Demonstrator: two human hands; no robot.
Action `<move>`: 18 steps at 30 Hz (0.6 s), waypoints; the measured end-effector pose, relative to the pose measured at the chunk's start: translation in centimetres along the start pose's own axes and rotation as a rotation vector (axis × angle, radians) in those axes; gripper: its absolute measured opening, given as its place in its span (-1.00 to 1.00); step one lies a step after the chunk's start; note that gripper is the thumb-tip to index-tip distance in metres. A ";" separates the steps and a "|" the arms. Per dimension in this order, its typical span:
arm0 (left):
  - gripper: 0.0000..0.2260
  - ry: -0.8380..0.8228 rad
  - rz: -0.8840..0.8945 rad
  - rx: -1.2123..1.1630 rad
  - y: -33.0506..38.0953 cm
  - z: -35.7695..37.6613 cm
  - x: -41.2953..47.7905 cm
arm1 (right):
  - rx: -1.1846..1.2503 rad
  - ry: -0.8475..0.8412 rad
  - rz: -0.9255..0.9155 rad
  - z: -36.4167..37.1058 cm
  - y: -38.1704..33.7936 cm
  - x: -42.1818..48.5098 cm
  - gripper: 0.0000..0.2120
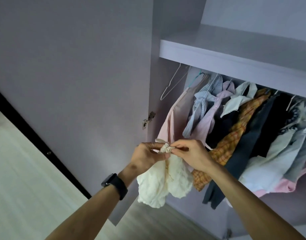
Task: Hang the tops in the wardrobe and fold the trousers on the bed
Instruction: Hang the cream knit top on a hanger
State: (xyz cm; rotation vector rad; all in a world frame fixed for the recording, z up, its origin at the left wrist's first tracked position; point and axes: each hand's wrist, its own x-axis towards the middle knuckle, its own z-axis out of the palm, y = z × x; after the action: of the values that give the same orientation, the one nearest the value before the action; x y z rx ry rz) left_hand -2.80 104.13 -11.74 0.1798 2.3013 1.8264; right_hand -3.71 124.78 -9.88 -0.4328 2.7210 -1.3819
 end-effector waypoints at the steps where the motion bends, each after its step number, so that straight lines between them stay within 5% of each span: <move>1: -0.80 0.051 0.031 0.059 0.1 -0.2 0.3 | 0.010 -0.005 -0.005 -0.1 -0.3 0.3 -0.85; 8: -0.89 0.186 0.253 0.382 2.1 -0.6 -0.2 | 0.081 -0.002 0.013 -1.4 -2.0 1.0 -0.90; 13: -0.78 0.301 0.257 0.869 3.1 -1.2 0.0 | 0.036 0.035 -0.018 -1.5 -1.6 0.9 -0.97; 18: -0.75 0.565 0.606 1.194 6.5 -3.8 1.8 | 0.034 0.114 -0.017 -3.0 -1.4 2.9 -0.86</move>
State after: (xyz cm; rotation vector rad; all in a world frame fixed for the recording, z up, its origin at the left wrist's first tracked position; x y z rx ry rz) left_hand -5.64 102.42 -4.76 0.6285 3.7503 0.3242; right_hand -6.74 125.58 -6.73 -0.3880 2.7841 -1.4990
